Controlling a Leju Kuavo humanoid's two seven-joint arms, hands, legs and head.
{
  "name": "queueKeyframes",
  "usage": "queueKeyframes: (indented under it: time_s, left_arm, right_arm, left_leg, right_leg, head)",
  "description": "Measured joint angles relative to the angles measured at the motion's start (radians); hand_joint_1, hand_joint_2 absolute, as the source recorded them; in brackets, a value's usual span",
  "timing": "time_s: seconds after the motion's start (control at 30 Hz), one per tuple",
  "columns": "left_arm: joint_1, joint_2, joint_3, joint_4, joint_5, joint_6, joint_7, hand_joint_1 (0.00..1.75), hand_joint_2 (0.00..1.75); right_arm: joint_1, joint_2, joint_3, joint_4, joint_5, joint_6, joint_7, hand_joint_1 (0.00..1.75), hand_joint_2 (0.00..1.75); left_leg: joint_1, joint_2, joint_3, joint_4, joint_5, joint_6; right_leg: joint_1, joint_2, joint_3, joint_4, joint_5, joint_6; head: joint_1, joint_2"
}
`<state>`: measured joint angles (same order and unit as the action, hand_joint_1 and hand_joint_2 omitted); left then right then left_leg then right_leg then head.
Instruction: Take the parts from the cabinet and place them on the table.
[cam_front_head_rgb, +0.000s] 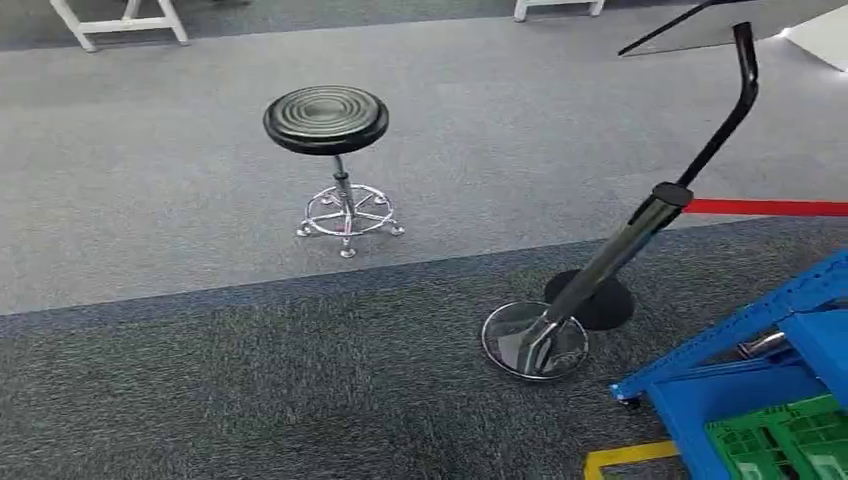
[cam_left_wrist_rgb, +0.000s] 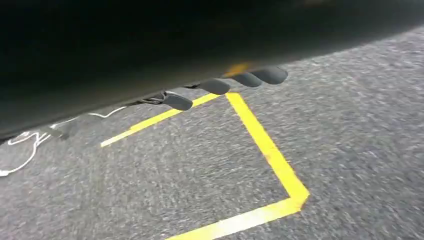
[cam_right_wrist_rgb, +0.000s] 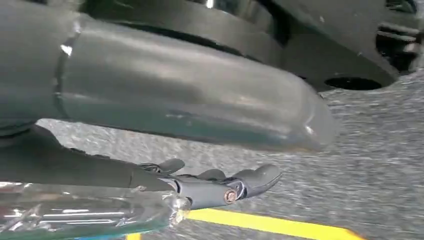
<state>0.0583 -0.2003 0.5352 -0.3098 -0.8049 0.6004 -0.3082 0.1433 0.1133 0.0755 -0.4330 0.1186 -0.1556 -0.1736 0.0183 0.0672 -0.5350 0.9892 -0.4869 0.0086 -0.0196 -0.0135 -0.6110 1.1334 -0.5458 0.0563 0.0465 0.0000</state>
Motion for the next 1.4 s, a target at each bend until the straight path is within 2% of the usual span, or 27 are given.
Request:
queueKeyframes:
  time_s: [0.03, 0.07, 0.2, 0.23, 0.3, 0.37, 0.4, 0.43, 0.5, 0.53, 0.57, 0.6, 0.7, 0.73, 0.77, 0.8, 0.87, 0.93, 0.97, 1.03, 1.07, 1.1, 1.13, 1.23, 1.3, 1.37, 1.4]
  left_arm:
    - [0.000, 0.000, 0.000, 0.000, 0.000, 0.000, 0.000, 0.00, 0.00]
    - [0.000, 0.000, 0.000, 0.001, 0.000, 0.000, 0.000, 0.00, 0.00]
    - [-0.008, 0.001, 0.000, 0.005, -0.002, 0.007, -0.008, 0.00, 0.00]
    - [-0.009, 0.000, 0.000, 0.006, -0.002, 0.008, -0.014, 0.00, 0.00]
    - [-0.012, 0.001, 0.000, 0.014, -0.003, 0.011, -0.018, 0.00, 0.00]
    - [-0.010, 0.002, 0.002, 0.021, -0.003, 0.011, -0.019, 0.00, 0.00]
    - [-0.009, 0.002, 0.002, 0.024, -0.003, 0.011, -0.020, 0.00, 0.00]
    - [-0.009, 0.002, 0.004, 0.026, -0.002, 0.011, -0.020, 0.00, 0.00]
    - [-0.010, 0.002, 0.005, 0.029, -0.002, 0.011, -0.021, 0.00, 0.00]
    - [-0.010, 0.003, 0.005, 0.029, -0.002, 0.012, -0.021, 0.00, 0.00]
    - [-0.010, 0.005, 0.007, 0.031, -0.002, 0.013, -0.021, 0.00, 0.00]
    - [-0.009, 0.008, 0.009, 0.034, -0.002, 0.014, -0.021, 0.00, 0.00]
    - [-0.008, 0.005, 0.012, 0.036, 0.000, 0.018, -0.021, 0.00, 0.00]
    - [-0.008, 0.004, 0.014, 0.036, 0.000, 0.018, -0.021, 0.00, 0.00]
    - [-0.010, 0.003, 0.014, 0.036, -0.001, 0.018, -0.021, 0.00, 0.00]
    - [-0.011, 0.002, 0.015, 0.037, -0.001, 0.018, -0.022, 0.00, 0.00]
    - [-0.009, 0.001, 0.016, 0.041, -0.001, 0.018, -0.022, 0.00, 0.00]
    - [-0.009, 0.001, 0.016, 0.042, -0.001, 0.018, -0.021, 0.00, 0.00]
    - [-0.010, 0.001, 0.017, 0.043, -0.001, 0.018, -0.021, 0.00, 0.00]
    - [-0.012, 0.000, 0.017, 0.043, -0.001, 0.018, -0.022, 0.00, 0.00]
    - [-0.013, 0.001, 0.017, 0.043, -0.001, 0.018, -0.022, 0.00, 0.00]
    - [-0.013, 0.002, 0.017, 0.043, -0.001, 0.018, -0.022, 0.00, 0.00]
    - [-0.013, 0.001, 0.017, 0.043, -0.001, 0.018, -0.022, 0.00, 0.00]
    - [-0.018, 0.003, 0.018, 0.043, -0.002, 0.018, -0.022, 0.00, 0.00]
    - [-0.020, 0.003, 0.018, 0.044, -0.003, 0.018, -0.024, 0.00, 0.00]
    - [-0.018, 0.003, 0.018, 0.046, -0.003, 0.018, -0.024, 0.00, 0.00]
    - [-0.017, 0.003, 0.018, 0.047, -0.003, 0.017, -0.024, 0.00, 0.00]
  right_arm:
    - [-0.002, 0.000, 0.000, 0.001, 0.000, 0.000, 0.000, 0.00, 0.00]
    - [-0.007, 0.000, 0.000, 0.001, 0.000, 0.000, 0.000, 0.00, 0.00]
    - [-0.008, 0.000, -0.003, 0.008, -0.003, 0.000, -0.005, 0.00, 0.00]
    - [-0.008, 0.000, -0.003, 0.013, -0.004, 0.001, -0.012, 0.00, 0.00]
    - [-0.017, 0.000, -0.003, 0.019, -0.005, 0.003, -0.017, 0.00, 0.00]
    - [-0.025, 0.000, -0.003, 0.024, -0.005, 0.004, -0.021, 0.00, 0.00]
    - [-0.025, 0.000, -0.003, 0.027, -0.005, 0.004, -0.021, 0.00, 0.00]
    - [-0.023, 0.000, -0.004, 0.032, -0.005, 0.004, -0.021, 0.00, 0.00]
    - [-0.022, 0.000, -0.004, 0.037, -0.005, 0.004, -0.021, 0.00, 0.00]
    - [-0.022, 0.001, -0.004, 0.037, -0.005, 0.004, -0.021, 0.00, 0.00]
    - [-0.023, 0.002, -0.004, 0.038, -0.005, 0.004, -0.021, 0.00, 0.00]
    - [-0.028, 0.005, -0.004, 0.040, -0.005, 0.004, -0.021, 0.00, 0.00]
    - [-0.025, 0.005, -0.003, 0.043, -0.005, 0.003, -0.021, 0.00, 0.00]
    - [-0.023, 0.005, -0.003, 0.045, -0.005, 0.002, -0.021, 0.00, 0.00]
    - [-0.020, 0.005, -0.003, 0.045, -0.005, -0.001, -0.019, 0.00, 0.00]
    - [-0.022, 0.005, -0.003, 0.046, -0.003, -0.001, -0.019, 0.00, 0.00]
    - [-0.030, 0.005, -0.003, 0.046, -0.003, -0.002, -0.018, 0.00, 0.00]
    - [-0.026, 0.005, -0.003, 0.046, -0.002, -0.002, -0.018, 0.00, 0.00]
    - [-0.023, 0.005, -0.003, 0.046, -0.002, -0.002, -0.018, 0.00, 0.00]
    - [-0.021, 0.004, -0.003, 0.046, -0.002, -0.002, -0.018, 0.00, 0.00]
    - [-0.022, 0.004, -0.003, 0.046, -0.002, -0.003, -0.018, 0.00, 0.00]
    - [-0.027, 0.005, -0.003, 0.046, -0.002, -0.003, -0.018, 0.00, 0.00]
    - [-0.029, 0.004, -0.004, 0.046, -0.002, -0.002, -0.018, 0.00, 0.00]
    - [-0.024, 0.004, -0.003, 0.047, -0.002, 0.004, -0.018, 0.00, 0.00]
    - [-0.022, 0.004, -0.004, 0.047, -0.002, 0.004, -0.017, 0.00, 0.00]
    - [-0.028, 0.004, -0.004, 0.047, -0.002, 0.005, -0.018, 0.00, 0.00]
    - [-0.028, 0.004, -0.004, 0.047, -0.002, 0.005, -0.018, 0.00, 0.00]
  left_leg:
    - [-0.001, 0.011, 0.005, 0.001, -0.003, -0.005]
    - [-0.011, 0.018, 0.007, 0.004, -0.008, -0.013]
    - [-0.006, 0.049, 0.022, 0.002, -0.011, -0.037]
    - [0.000, 0.031, 0.023, 0.009, -0.022, -0.047]
    - [0.001, -0.039, -0.017, 0.105, -0.094, -0.049]
    - [-0.002, -0.057, -0.092, 0.267, -0.165, -0.047]
    - [-0.002, -0.058, -0.114, 0.307, -0.168, -0.044]
    - [-0.003, -0.058, -0.114, 0.298, -0.144, -0.039]
    - [-0.007, -0.069, -0.069, 0.181, -0.052, -0.023]
    - [-0.010, -0.094, -0.036, 0.100, -0.004, -0.011]
    - [-0.011, -0.154, -0.015, 0.052, 0.005, 0.007]
    - [-0.008, -0.168, -0.014, 0.034, 0.006, 0.011]
    - [-0.014, -0.142, -0.004, 0.012, -0.007, 0.008]
    - [-0.002, -0.126, 0.002, -0.008, 0.001, 0.009]
    - [-0.004, -0.115, 0.007, -0.012, 0.002, 0.008]
    - [-0.004, -0.101, 0.007, -0.012, -0.001, 0.014]
    - [-0.005, -0.067, 0.008, -0.011, -0.003, 0.015]
    - [-0.004, -0.035, 0.009, -0.010, -0.006, 0.013]
    - [-0.003, -0.023, 0.012, -0.010, -0.008, 0.010]
    - [0.001, -0.002, 0.021, -0.008, -0.015, -0.001]
    - [-0.004, 0.007, 0.026, -0.005, -0.020, -0.009]
    - [-0.011, 0.014, 0.024, 0.003, -0.029, -0.018]
    - [-0.014, 0.025, 0.027, 0.003, -0.030, -0.022]
    - [-0.008, 0.043, 0.038, 0.000, -0.035, -0.030]
    - [-0.003, -0.026, 0.017, 0.057, -0.087, -0.038]
    - [-0.003, -0.054, -0.062, 0.229, -0.173, -0.037]
    - [-0.004, -0.057, -0.093, 0.292, -0.192, -0.036]
  right_leg:
    - [0.000, -0.046, 0.059, -0.098, 0.035, 0.001]
    - [0.004, -0.080, 0.073, -0.131, 0.024, -0.005]
    - [0.008, -0.034, 0.064, -0.128, 0.031, -0.037]
    - [0.002, -0.022, 0.077, -0.133, 0.037, -0.046]
    - [0.002, -0.001, 0.075, -0.132, 0.042, -0.054]
    - [0.007, 0.027, 0.073, -0.132, 0.043, -0.058]
    - [0.009, 0.042, 0.073, -0.132, 0.043, -0.058]
    - [0.012, 0.056, 0.075, -0.131, 0.043, -0.058]
    - [0.018, 0.085, 0.078, -0.131, 0.043, -0.058]
    - [0.019, 0.098, 0.080, -0.131, 0.043, -0.058]
    - [0.014, 0.108, 0.075, -0.131, 0.042, -0.058]
    - [0.019, 0.122, 0.069, -0.126, 0.041, -0.053]
    - [0.008, 0.152, 0.053, -0.132, 0.050, -0.036]
    - [0.009, 0.139, 0.046, -0.124, 0.044, -0.031]
    - [0.013, 0.077, 0.036, -0.104, 0.028, -0.024]
    - [0.012, 0.045, 0.006, -0.049, -0.008, -0.019]
    - [0.008, 0.026, -0.077, 0.109, -0.081, -0.009]
    - [0.002, 0.020, -0.112, 0.176, -0.084, 0.000]
    - [-0.002, 0.016, -0.092, 0.138, -0.050, 0.003]
    - [-0.006, -0.010, 0.000, -0.026, 0.033, 0.007]
    - [-0.006, -0.062, 0.045, -0.103, 0.052, 0.010]
    - [0.002, -0.075, 0.054, -0.120, 0.041, 0.000]
    - [-0.001, -0.054, 0.054, -0.118, 0.044, -0.017]
    - [0.000, -0.025, 0.052, -0.118, 0.046, -0.034]
    - [-0.002, -0.010, 0.052, -0.119, 0.050, -0.043]
    - [0.001, 0.017, 0.049, -0.119, 0.051, -0.053]
    - [0.003, 0.029, 0.049, -0.119, 0.051, -0.055]
  head:
    - [0.001, 0.000]
    - [0.002, 0.000]
    - [-0.008, 0.000]
    - [-0.009, 0.000]
    - [-0.014, 0.000]
    - [-0.016, 0.000]
    - [-0.016, 0.000]
    - [-0.016, 0.000]
    - [-0.015, 0.000]
    - [-0.016, 0.000]
    - [-0.014, 0.000]
    - [-0.012, 0.000]
    - [-0.021, 0.000]
    - [-0.021, 0.000]
    - [-0.018, 0.000]
    - [-0.010, 0.000]
    - [-0.010, 0.000]
    - [-0.009, 0.000]
    - [-0.009, 0.000]
    - [-0.009, 0.000]
    - [-0.007, 0.000]
    - [0.000, 0.000]
    - [-0.012, 0.000]
    - [-0.015, 0.000]
    - [-0.018, 0.000]
    - [-0.019, 0.000]
    - [-0.018, 0.000]
